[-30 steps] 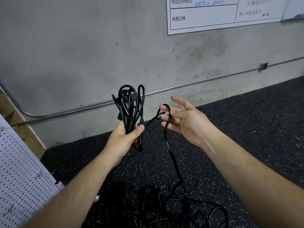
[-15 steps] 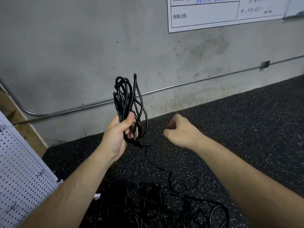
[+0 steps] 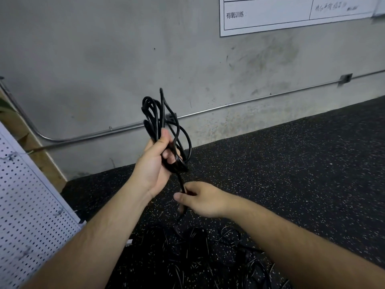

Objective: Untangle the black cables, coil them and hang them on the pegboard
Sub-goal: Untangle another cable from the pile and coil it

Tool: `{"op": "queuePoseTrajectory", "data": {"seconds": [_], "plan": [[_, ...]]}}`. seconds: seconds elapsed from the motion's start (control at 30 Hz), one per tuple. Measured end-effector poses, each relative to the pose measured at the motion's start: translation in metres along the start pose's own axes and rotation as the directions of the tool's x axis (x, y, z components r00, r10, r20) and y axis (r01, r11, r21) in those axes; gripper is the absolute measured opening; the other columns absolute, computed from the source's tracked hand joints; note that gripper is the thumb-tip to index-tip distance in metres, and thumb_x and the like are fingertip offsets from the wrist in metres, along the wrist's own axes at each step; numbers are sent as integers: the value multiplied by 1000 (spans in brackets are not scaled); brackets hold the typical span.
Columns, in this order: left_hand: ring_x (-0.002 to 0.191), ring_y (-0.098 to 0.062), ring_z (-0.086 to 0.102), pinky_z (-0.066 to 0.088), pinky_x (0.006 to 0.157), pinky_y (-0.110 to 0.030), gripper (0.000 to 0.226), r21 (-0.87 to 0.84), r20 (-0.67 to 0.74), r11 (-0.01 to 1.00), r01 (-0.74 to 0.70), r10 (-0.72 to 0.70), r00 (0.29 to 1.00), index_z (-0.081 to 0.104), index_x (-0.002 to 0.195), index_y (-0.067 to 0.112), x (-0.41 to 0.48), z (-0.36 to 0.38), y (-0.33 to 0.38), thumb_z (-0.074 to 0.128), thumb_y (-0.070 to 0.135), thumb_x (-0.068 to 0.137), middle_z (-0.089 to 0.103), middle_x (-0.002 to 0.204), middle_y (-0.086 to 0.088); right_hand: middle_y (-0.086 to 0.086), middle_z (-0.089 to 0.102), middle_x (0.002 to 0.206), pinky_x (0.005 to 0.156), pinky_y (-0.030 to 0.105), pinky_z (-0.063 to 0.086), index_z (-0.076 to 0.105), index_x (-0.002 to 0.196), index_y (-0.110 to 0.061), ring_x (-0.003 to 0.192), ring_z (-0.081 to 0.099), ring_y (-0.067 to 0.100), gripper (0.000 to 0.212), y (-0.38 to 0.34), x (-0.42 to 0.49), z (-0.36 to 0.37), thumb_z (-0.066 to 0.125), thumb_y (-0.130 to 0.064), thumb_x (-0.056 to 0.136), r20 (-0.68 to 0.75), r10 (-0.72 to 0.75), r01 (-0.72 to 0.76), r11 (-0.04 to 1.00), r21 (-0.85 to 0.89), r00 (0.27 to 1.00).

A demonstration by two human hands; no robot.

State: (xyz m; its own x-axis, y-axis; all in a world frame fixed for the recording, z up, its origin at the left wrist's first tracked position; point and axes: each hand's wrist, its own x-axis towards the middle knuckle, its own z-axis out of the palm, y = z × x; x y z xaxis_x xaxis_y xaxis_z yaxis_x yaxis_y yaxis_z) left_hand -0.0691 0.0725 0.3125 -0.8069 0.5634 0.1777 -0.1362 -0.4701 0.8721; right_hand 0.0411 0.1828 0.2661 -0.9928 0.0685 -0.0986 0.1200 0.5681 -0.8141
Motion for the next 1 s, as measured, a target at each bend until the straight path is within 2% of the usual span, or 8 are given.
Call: {"op": "queuePoseTrajectory", "data": {"seconds": [0.07, 0.13, 0.23, 0.33, 0.4, 0.6, 0.73, 1.0], "plan": [[60, -12, 28, 26, 66, -30, 27, 13, -59, 1000, 4, -4, 998, 59, 79, 23, 4, -8, 5, 71, 45, 89, 33, 57, 8, -9, 73, 76, 57, 15, 41, 63, 88, -19, 57, 56, -5, 35, 6, -4, -12, 51, -48, 103, 85, 53, -47, 996, -72, 995], [59, -11, 34, 32, 71, -30, 27, 22, -117, 999, 27, -25, 993, 58, 78, 25, 7, -16, 12, 69, 46, 90, 34, 57, 8, 0, 76, 91, 66, 25, 47, 60, 89, -22, 71, 63, 6, 34, 19, -5, -27, 50, -52, 102, 70, 111, -100, 984, -145, 991], [52, -8, 38, 41, 78, -30, 25, 45, -192, 999, 30, -21, 981, 53, 87, 25, 7, -21, 18, 68, 45, 90, 35, 55, 8, 1, 77, 86, 75, 34, 52, 59, 90, -22, 78, 69, 14, 36, 35, -5, -43, 49, -55, 102, 43, 201, -189, 962, -194, 979], [51, -9, 36, 46, 60, -22, 19, 148, -227, 989, -26, 59, 972, 51, 95, 24, 7, -21, 17, 60, 39, 100, 33, 57, 6, 0, 72, 78, 67, 29, 48, 51, 97, -17, 72, 74, 12, 36, 37, -8, -55, 47, -52, 103, 36, 267, -266, 964, -29, 963], [54, -10, 34, 44, 67, -27, 18, 266, -237, 962, -57, 123, 964, 52, 101, 23, 9, -24, 14, 58, 40, 102, 32, 57, 7, -2, 64, 70, 68, 31, 53, 51, 102, -15, 61, 71, 13, 37, 32, -11, -63, 54, -52, 101, -33, 285, -279, 951, 133, 958], [58, -11, 33, 38, 71, -33, 27, 548, -182, 835, -48, 175, 968, 46, 90, 25, 17, -36, 3, 53, 47, 103, 34, 59, 12, -4, 57, 74, 61, 26, 39, 61, 93, -15, 57, 47, 7, 5, 7, -11, -85, 65, -12, 93, -436, 103, 67, 932, 357, 894], [58, -10, 39, 46, 76, -33, 32, 639, -151, 769, 21, 99, 983, 57, 113, 22, 14, -32, -4, 55, 50, 101, 40, 57, 15, -8, 56, 66, 66, 31, 41, 69, 92, -17, 63, 47, 12, 23, -3, -15, -100, 56, 2, 87, -502, -30, 317, 807, 498, 865], [55, -11, 36, 39, 65, -29, 31, 409, 45, 911, 52, -77, 996, 60, 93, 13, -13, -4, 0, 62, 44, 88, 35, 60, 6, -4, 52, 69, 58, 27, 43, 70, 101, -13, 62, 46, 11, 12, -7, -20, -119, 61, -9, 94, -453, 51, 251, 775, 580, 890]]}}
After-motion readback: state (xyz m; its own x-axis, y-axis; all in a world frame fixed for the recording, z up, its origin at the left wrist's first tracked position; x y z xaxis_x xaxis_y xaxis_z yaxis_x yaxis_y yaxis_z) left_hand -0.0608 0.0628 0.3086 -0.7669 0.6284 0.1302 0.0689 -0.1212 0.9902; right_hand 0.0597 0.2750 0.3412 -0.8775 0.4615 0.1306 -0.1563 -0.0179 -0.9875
